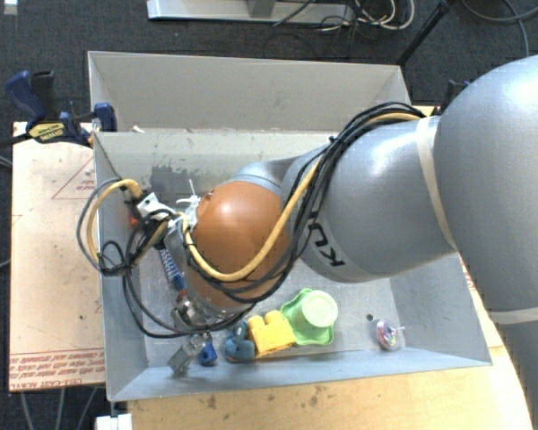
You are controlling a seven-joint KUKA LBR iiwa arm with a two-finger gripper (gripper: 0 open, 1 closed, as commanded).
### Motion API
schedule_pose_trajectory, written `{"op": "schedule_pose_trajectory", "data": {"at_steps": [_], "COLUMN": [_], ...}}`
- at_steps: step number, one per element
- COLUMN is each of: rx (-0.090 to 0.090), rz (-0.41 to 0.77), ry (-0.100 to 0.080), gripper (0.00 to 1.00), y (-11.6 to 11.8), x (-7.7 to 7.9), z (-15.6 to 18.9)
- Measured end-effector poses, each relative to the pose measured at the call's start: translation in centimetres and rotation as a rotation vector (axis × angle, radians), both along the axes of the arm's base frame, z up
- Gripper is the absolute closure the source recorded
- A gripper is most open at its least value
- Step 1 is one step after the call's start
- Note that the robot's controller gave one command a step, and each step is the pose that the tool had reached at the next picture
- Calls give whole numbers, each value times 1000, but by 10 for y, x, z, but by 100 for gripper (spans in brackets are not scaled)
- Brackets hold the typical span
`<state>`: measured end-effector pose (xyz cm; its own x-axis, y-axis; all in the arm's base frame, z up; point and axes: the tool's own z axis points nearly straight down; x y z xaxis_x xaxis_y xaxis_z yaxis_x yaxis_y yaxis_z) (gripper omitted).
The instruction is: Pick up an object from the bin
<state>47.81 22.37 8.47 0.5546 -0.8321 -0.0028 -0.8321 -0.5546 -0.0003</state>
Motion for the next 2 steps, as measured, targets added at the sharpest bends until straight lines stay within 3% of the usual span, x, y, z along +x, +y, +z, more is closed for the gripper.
{"op": "schedule_pose_trajectory", "data": {"at_steps": [1,2], "rx": [-1,4], "rz": [-2,31], "ry": [1,-11], "gripper": [100,100], "y": [-1,9], "x": [0,62], "z": [-1,117]}}
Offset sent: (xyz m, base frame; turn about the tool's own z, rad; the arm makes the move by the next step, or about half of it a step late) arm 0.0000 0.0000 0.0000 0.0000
